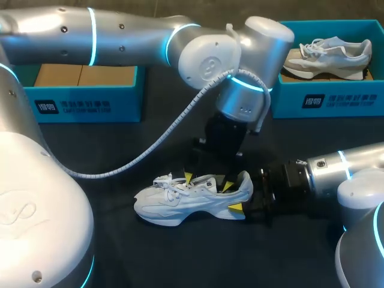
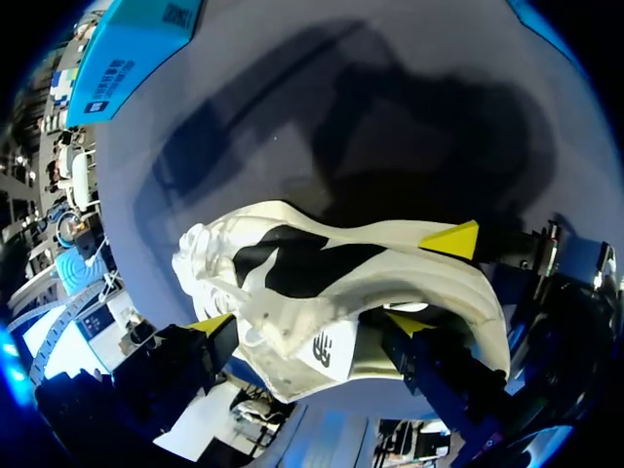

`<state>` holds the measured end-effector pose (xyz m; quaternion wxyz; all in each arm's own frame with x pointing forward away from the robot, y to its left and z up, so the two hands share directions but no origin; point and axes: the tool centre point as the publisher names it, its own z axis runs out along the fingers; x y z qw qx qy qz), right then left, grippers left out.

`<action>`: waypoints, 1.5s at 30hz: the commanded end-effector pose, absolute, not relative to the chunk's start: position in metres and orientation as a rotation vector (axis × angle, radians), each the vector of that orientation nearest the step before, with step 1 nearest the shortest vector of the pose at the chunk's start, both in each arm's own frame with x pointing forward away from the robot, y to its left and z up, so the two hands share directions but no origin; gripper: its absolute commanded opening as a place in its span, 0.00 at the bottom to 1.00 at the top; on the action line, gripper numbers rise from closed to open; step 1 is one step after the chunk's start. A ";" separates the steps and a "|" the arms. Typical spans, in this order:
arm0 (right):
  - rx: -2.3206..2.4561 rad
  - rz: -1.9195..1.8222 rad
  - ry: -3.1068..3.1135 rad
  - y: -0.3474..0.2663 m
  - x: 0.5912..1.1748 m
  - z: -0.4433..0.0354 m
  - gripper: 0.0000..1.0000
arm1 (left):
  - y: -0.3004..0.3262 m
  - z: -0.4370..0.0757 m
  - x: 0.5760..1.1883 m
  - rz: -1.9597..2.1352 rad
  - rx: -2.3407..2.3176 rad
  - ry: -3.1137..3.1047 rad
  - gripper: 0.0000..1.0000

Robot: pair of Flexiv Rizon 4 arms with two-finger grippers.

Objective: Take the shoe out of the shoebox, open the shoe tongue, remove and reinsert the insole, then place the shoe into the shoebox

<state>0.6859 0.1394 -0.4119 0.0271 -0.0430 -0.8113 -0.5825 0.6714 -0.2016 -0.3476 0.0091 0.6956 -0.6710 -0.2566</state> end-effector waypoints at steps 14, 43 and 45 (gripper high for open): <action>-0.135 -1.795 -2.509 0.140 0.686 -0.412 0.00 | -0.175 -0.341 0.660 -0.810 2.216 -2.080 0.65; -0.135 -1.795 -2.509 0.140 0.686 -0.412 0.00 | -0.156 -0.318 0.658 -0.516 2.172 -2.062 0.02; -0.135 -1.795 -2.509 0.140 0.686 -0.412 0.00 | -0.154 -0.317 0.658 -0.492 2.162 -2.059 0.00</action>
